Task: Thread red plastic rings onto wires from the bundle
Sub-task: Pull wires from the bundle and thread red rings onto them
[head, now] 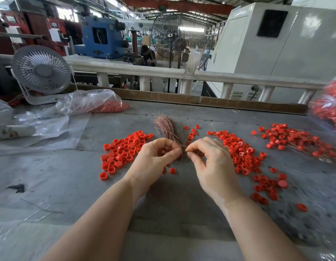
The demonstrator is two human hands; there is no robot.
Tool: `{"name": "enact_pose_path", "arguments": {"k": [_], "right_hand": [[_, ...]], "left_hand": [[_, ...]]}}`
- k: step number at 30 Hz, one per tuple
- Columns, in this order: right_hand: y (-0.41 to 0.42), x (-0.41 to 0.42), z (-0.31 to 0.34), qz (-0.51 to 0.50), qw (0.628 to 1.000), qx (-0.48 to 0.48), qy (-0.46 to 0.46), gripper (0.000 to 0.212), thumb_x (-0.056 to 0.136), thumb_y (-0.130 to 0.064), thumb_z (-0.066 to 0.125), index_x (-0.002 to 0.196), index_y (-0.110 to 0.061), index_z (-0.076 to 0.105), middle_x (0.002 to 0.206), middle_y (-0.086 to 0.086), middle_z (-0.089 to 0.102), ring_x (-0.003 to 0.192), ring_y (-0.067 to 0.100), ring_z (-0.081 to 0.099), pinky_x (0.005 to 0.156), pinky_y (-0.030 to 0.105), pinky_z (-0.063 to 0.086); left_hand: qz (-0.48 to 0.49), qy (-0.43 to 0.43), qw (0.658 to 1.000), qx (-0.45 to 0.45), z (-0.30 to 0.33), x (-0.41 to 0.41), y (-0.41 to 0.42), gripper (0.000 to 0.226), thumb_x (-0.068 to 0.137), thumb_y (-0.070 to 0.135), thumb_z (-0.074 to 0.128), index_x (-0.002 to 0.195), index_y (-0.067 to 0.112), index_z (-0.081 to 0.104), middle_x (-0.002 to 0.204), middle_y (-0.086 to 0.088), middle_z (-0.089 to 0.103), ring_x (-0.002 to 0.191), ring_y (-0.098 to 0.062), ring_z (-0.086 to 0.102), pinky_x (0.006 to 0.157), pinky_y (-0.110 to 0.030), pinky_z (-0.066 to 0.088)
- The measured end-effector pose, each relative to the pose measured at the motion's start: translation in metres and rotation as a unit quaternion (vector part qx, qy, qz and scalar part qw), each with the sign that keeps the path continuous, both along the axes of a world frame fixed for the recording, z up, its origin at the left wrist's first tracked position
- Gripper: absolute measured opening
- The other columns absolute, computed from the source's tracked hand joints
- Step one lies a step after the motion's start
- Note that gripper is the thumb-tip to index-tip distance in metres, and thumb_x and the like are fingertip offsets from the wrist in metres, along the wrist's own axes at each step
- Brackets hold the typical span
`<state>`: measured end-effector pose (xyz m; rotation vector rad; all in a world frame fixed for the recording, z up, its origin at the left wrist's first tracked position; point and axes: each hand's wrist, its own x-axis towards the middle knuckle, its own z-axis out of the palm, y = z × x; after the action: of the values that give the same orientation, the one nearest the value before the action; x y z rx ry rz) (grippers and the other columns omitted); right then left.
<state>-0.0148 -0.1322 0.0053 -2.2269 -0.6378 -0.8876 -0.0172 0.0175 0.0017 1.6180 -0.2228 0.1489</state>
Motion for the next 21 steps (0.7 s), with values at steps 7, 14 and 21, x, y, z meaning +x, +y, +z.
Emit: {"name": "enact_pose_path", "arguments": {"k": [7,14,21], "right_hand": [[0.0002,-0.0002,-0.0008,-0.014,1.0,-0.005,-0.012,0.01,0.076,-0.003,0.068,0.076,-0.012,0.066,0.074,-0.002,0.061,0.074,0.023,0.056,0.069,0.041,0.045],[0.0009,-0.0004,-0.0018,-0.029,0.999,-0.01,-0.022,0.005,0.075,-0.011,0.064,0.074,-0.015,0.065,0.073,-0.004,0.061,0.074,0.02,0.055,0.071,0.034,0.036],[0.0009,-0.0003,-0.0013,-0.041,0.998,-0.031,-0.045,0.005,0.075,-0.011,0.065,0.074,-0.016,0.065,0.072,-0.006,0.061,0.072,0.017,0.054,0.069,0.029,0.034]], "left_hand": [[-0.016,0.01,1.0,-0.015,0.0006,-0.0009,-0.0014,0.01,0.088,0.009,0.06,0.078,0.012,0.062,0.056,0.008,0.05,0.048,-0.006,0.043,0.045,-0.019,0.037],[-0.016,0.011,1.0,-0.016,0.0011,-0.0018,-0.0029,0.008,0.089,0.008,0.058,0.082,0.007,0.06,0.058,0.003,0.046,0.046,-0.007,0.039,0.044,-0.018,0.037],[-0.025,0.015,1.0,-0.012,0.0015,-0.0018,-0.0035,0.011,0.092,0.007,0.054,0.081,0.008,0.058,0.054,0.007,0.044,0.046,-0.006,0.037,0.043,-0.017,0.037]]}}
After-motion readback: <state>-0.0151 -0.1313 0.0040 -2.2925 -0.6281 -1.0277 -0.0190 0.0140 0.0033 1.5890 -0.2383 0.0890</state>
